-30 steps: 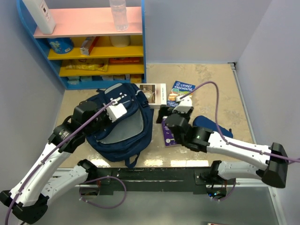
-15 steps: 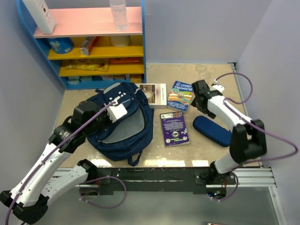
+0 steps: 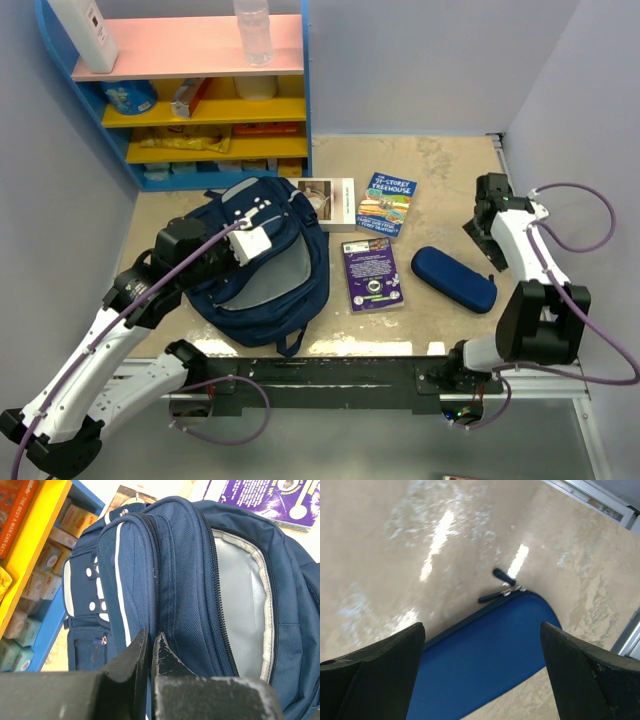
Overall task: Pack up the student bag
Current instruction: Pick up the stationery from the center of the board.
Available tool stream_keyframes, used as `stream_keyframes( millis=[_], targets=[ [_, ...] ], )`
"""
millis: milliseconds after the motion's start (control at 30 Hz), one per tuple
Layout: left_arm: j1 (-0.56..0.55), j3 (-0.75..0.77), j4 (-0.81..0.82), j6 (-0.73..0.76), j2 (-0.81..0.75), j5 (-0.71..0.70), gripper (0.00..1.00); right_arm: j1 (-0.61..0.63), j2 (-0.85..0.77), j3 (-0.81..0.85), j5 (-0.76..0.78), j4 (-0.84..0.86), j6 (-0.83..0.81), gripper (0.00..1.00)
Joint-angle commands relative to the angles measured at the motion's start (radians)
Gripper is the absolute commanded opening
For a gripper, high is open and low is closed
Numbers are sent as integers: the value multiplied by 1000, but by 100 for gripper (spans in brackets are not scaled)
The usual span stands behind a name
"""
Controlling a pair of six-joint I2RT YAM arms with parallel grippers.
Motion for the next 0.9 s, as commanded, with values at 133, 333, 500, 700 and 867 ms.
stream_keyframes(
  millis=[133,333,500,700,867],
  targets=[
    [-9,49,133,3,-33,74,0,-172,63,-67,-30,44,-67,99],
    [-9,43,145,-2,-36,88,0,-230,115,-101,-145,95,-116,96],
    [-9,43,145,0,-35,94,0,-195,47,-231,-409,171,-105,93],
    [-9,55,150,1,-21,96,0,-143,-57,-333,-564,207,-82,93],
    [-8,58,156,0,-13,109,0,-74,-166,-394,-684,234,-32,94]
  ],
)
